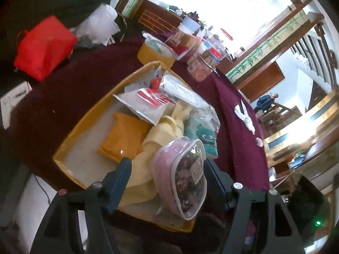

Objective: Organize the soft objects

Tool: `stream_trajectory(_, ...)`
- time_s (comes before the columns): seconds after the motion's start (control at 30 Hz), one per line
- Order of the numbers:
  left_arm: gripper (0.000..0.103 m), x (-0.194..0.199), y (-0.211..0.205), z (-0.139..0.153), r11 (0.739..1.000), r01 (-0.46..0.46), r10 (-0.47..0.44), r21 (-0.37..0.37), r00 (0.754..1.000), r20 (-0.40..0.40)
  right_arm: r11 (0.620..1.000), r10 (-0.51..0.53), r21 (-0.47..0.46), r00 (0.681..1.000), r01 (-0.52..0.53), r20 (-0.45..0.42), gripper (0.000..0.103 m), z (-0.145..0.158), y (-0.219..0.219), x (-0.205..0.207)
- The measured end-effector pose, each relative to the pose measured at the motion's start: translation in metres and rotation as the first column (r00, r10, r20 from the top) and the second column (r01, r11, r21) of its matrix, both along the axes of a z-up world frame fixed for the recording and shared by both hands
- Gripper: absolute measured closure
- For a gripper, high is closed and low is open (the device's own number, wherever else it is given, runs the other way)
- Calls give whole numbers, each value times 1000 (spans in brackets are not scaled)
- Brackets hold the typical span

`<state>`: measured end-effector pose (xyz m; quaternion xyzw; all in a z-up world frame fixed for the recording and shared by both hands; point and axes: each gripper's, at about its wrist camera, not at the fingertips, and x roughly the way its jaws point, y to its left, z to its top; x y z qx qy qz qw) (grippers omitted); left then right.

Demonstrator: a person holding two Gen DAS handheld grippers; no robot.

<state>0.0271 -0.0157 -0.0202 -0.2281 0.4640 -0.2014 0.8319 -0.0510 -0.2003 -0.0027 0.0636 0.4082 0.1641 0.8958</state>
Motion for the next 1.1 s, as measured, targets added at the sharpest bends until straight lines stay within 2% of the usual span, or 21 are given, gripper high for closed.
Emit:
stream_trajectory(0.07,30,-4,0,3,1000,-6,5,30,1000,19,999,-23,29,1000,22,4,18,4,-5,-7)
stream_trajectory(0.13,29,-5,-1,4,999,-3,2,48,1000,28,998,8,65,1000,-8,7,20,7,-3,-9)
stream_trajectory(0.17,29,-7,-2,5,998,-8,6,55,999,36,997,40,69,999,-42,21,26,8,2,-9)
stream_trajectory(0.2,26,-10,-1,7,997,-15,11,72,999,53,997,56,58,998,-58,25,40,8,6,-8)
stream_trajectory(0.23,25,-11,-2,10,996,-22,16,89,998,66,997,69,33,998,-69,15,49,5,12,-3)
stream_trajectory(0.27,23,-14,-2,13,992,-37,27,119,996,85,998,68,0,998,-68,-15,65,-2,19,4)
stream_trajectory(0.3,21,-17,-2,16,988,-46,32,145,995,99,998,59,-15,997,-60,-41,76,-9,21,9)
stream_trajectory(0.4,12,-29,-5,29,964,-88,43,251,983,178,1000,28,8,999,-28,-35,78,-9,13,9)
stream_trajectory(0.53,9,-40,-9,37,937,-140,62,320,968,242,992,16,123,1000,-13,-21,77,2,-6,-6)
stream_trajectory(0.57,9,-42,-11,37,929,-154,69,336,965,252,990,4,138,1000,0,-27,72,2,-10,-10)
stream_trajectory(0.6,9,-45,-14,38,918,-171,75,356,961,267,990,-15,138,999,20,-37,61,2,-12,-12)
stream_trajectory(0.73,9,-55,-25,41,873,-220,74,434,942,329,988,-97,108,992,106,-84,52,-3,-16,-18)
stream_trajectory(0.77,9,-58,-26,42,862,-229,72,453,939,337,987,-108,114,990,117,-89,47,-3,-16,-20)
stream_trajectory(0.83,9,-64,-29,42,837,-217,42,502,940,337,990,-107,82,991,114,-86,45,-1,-12,-22)
stream_trajectory(0.97,9,-72,-30,41,819,-204,24,536,946,323,993,-115,-7,992,114,-61,45,1,0,-29)
stream_trajectory(1.1,6,-78,-35,43,800,-190,-3,569,947,321,992,-126,-30,991,125,-46,45,3,6,-35)
